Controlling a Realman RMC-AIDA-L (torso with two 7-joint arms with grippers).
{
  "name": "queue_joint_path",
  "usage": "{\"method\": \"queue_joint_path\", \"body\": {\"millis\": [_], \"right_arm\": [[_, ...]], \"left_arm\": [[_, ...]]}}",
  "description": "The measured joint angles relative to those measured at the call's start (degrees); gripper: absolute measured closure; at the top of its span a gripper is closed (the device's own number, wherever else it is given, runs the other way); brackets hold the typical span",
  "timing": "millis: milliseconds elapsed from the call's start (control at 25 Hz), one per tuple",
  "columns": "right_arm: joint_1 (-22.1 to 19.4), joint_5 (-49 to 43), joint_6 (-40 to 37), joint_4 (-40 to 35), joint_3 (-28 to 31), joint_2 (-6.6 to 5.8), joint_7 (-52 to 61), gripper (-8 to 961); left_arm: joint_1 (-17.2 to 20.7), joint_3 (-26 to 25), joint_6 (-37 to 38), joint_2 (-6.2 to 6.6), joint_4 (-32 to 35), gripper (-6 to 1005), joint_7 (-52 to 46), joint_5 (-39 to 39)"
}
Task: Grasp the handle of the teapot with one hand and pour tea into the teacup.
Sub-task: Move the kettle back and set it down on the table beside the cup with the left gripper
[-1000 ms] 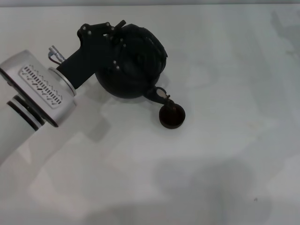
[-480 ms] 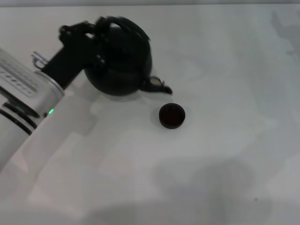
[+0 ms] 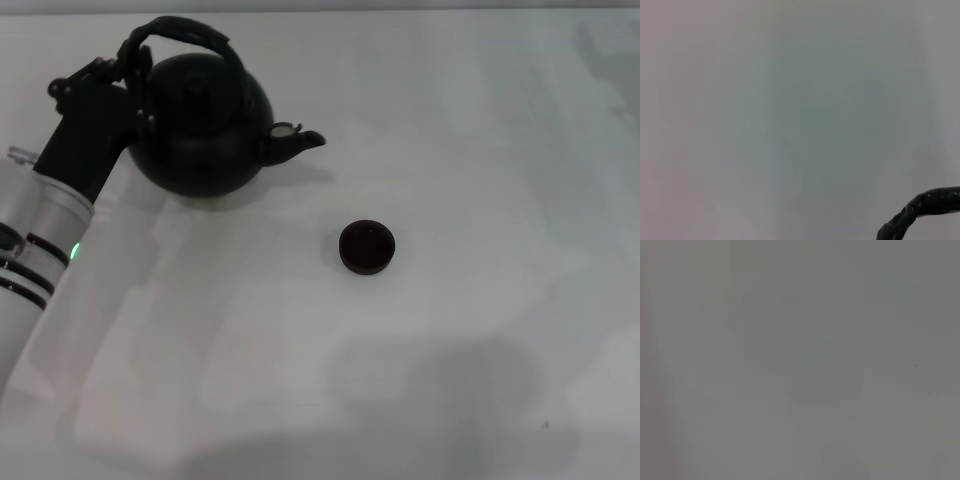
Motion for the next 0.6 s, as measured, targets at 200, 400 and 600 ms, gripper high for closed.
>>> {"method": "queue_joint_path", "body": {"millis": [200,400,600], "right_arm": [[0.0,0.0,-0.1,0.0,0.0,0.0,0.0,108],[0.1,0.0,-0.1,0.0,0.2,0.0,0.0,107],[0.1,0.0,-0.1,0.0,0.3,-0.07,0.0,107]], "left_arm": [[1.9,0.2,-2.3,-0.09,1.5,893,-0.1,-1.9],[3.2,0.3,-2.8,-0.17,1.8,880,-0.3,-2.1],[3.7,0.7,-2.9,0.02,1.8,868,-0.4,-2.2]]}}
